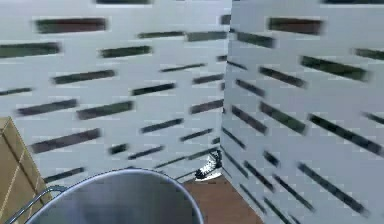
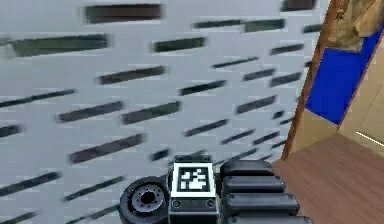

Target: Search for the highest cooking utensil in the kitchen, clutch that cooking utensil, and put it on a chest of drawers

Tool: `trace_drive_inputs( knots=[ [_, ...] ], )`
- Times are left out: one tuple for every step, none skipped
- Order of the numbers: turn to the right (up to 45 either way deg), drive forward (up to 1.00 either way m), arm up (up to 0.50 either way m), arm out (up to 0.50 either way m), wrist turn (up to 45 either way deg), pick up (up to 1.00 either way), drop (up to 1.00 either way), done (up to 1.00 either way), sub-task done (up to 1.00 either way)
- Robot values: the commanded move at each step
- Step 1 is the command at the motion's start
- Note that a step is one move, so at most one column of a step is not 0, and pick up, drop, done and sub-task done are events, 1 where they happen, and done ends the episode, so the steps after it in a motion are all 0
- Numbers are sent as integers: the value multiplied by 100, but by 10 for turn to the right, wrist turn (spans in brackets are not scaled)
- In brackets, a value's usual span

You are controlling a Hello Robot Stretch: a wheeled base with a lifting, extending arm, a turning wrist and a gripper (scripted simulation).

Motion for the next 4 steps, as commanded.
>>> trace_drive_inputs(
  knots=[
    [300,0,0,0,0,0,0,0,0],
    [-450,0,0,0,0,0,0,0,0],
    [-450,0,0,0,0,0,0,0,0],
    [450,0,0,0,0,0,0,0,0]
  ],
)
